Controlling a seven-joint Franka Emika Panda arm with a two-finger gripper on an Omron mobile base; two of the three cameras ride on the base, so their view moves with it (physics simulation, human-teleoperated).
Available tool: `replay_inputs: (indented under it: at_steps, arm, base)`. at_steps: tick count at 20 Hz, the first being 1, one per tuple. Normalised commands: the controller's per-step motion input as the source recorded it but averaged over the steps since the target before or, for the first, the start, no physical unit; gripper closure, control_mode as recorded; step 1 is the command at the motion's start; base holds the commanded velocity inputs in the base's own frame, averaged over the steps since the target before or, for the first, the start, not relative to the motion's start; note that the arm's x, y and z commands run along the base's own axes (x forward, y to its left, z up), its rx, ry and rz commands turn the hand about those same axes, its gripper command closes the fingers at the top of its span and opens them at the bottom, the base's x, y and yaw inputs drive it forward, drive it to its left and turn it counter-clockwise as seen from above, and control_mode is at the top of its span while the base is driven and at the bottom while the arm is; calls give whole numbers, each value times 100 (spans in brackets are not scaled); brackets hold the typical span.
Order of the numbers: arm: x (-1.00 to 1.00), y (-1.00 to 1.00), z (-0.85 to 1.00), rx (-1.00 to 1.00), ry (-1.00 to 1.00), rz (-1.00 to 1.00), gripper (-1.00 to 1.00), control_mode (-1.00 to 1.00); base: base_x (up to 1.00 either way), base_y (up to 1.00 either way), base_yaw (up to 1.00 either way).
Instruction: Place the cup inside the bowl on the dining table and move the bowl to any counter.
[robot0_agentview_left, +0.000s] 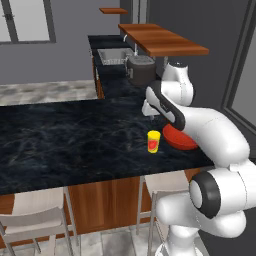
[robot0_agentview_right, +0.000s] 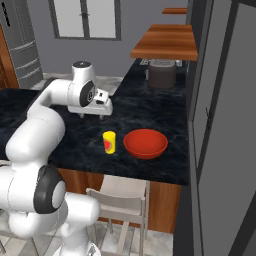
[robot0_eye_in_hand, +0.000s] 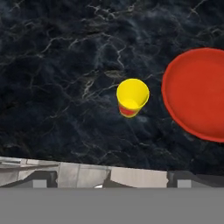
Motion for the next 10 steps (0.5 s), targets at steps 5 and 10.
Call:
replay_inputs:
  at_steps: [5, 10]
  arm:
    - [36, 0, 0, 0, 1, 0, -100, -100]
    - [29, 2, -1, 0, 0, 0, -100, -100]
  base:
    - [0, 0, 0]
    - [0, 0, 0]
